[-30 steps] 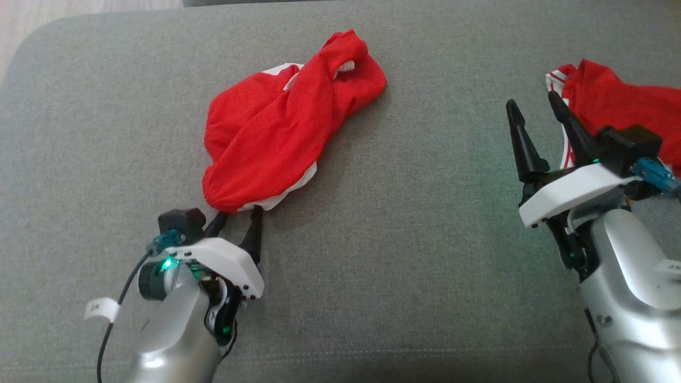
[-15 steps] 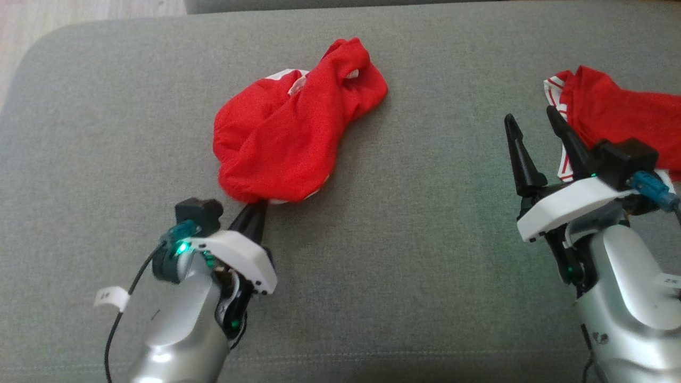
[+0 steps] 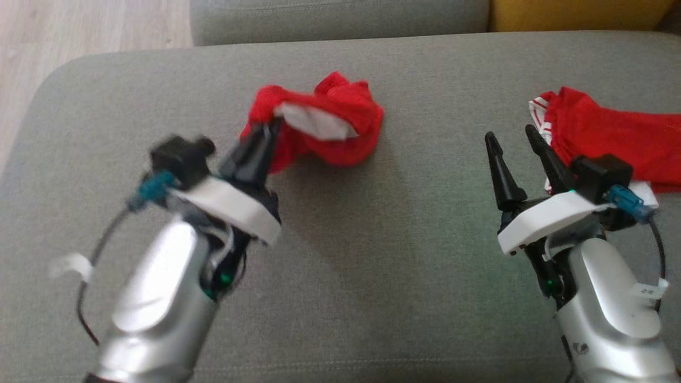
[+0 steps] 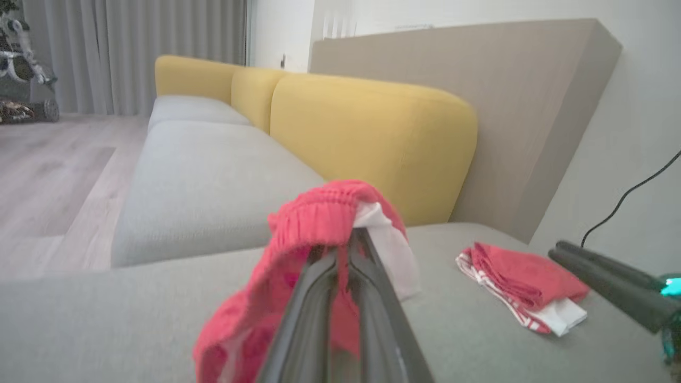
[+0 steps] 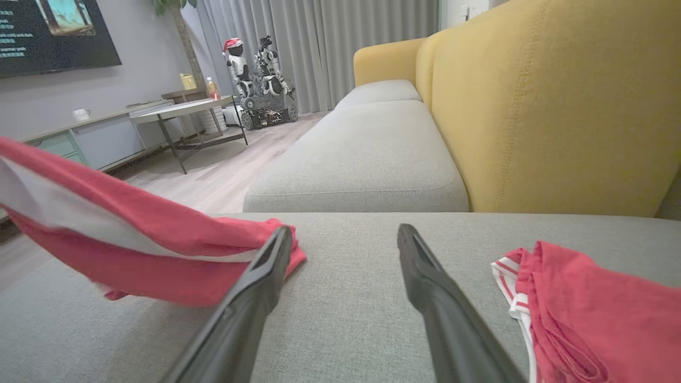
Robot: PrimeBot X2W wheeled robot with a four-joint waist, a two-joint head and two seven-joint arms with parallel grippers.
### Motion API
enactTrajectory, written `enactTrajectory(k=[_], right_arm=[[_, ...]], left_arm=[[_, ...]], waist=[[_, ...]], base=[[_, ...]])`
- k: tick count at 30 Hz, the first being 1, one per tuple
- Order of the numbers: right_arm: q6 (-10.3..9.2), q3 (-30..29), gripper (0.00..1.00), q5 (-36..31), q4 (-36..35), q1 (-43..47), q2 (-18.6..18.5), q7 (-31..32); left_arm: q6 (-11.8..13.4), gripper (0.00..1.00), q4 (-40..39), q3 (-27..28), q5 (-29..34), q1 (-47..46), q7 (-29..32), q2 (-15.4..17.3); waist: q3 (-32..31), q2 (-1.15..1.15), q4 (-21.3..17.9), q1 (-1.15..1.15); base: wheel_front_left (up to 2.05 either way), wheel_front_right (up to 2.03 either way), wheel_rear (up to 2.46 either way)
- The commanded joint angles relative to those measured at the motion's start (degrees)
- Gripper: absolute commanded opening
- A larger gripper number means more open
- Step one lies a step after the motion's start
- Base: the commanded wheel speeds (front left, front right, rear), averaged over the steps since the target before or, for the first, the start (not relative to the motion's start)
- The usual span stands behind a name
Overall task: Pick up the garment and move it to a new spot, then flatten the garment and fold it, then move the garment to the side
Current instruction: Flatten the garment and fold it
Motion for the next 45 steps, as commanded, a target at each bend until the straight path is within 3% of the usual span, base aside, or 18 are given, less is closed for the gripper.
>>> enactTrajectory(k=[1,6,11,15,20,25,29,38,45], right_arm=[[-0.05,1.0,1.0,0.1,-1.5,-0.4,0.5,-0.8],[-0.05,2.1,1.0,0.5,-0.6,-0.8,1.5,-1.7],[-0.05,3.5,1.0,1.2,0.9,-1.5,2.5,-2.8],[-0.05,4.6,1.0,1.7,2.5,-2.1,3.1,-3.8],[-0.05,5.0,1.0,2.0,4.1,-2.9,3.7,-4.8],[-0.05,5.5,1.0,2.4,5.3,-3.2,4.1,-5.4],[-0.05,5.3,1.0,2.1,5.4,-3.3,4.1,-5.4],[-0.05,4.9,1.0,1.4,4.3,-3.2,2.6,-4.2],[-0.05,4.9,1.0,0.9,2.8,-4.2,1.8,-3.0]], left_arm=[[0.4,0.0,-3.9,2.8,-0.5,-5.0,0.6,1.7],[3.0,0.0,-12.8,6.1,-1.6,-10.4,5.4,3.4],[3.5,0.0,-13.7,4.6,-0.6,-16.0,11.7,3.9],[2.6,0.0,-10.4,1.4,-0.7,-20.1,15.7,1.6],[1.9,0.0,-8.0,0.2,-5.0,-23.6,15.5,-2.3],[4.6,0.0,-6.3,0.9,-9.7,-25.2,13.8,-3.6],[6.0,0.0,-1.9,1.6,-10.1,-19.3,15.2,-0.2],[3.9,0.0,7.8,-1.6,-6.9,-4.8,15.4,10.0],[3.1,0.0,14.2,-2.3,-5.8,-4.9,10.0,9.7]], waist=[[-0.2,0.0,-0.4,0.0],[-0.7,0.0,-2.2,0.0],[-0.9,0.0,-4.4,0.0],[-1.6,0.0,-6.3,0.0],[-2.4,0.0,-8.4,0.0],[-2.8,0.0,-9.6,0.0],[-1.9,0.0,-9.2,0.0],[1.1,0.0,-5.9,0.0],[3.4,0.0,-3.4,0.0]], base=[[0.0,0.0,0.0],[0.0,0.0,0.0],[0.0,0.0,0.0],[0.0,0.0,0.0],[0.0,0.0,0.0],[0.0,0.0,0.0],[0.0,0.0,0.0],[0.0,0.0,0.0],[0.0,0.0,0.0]])
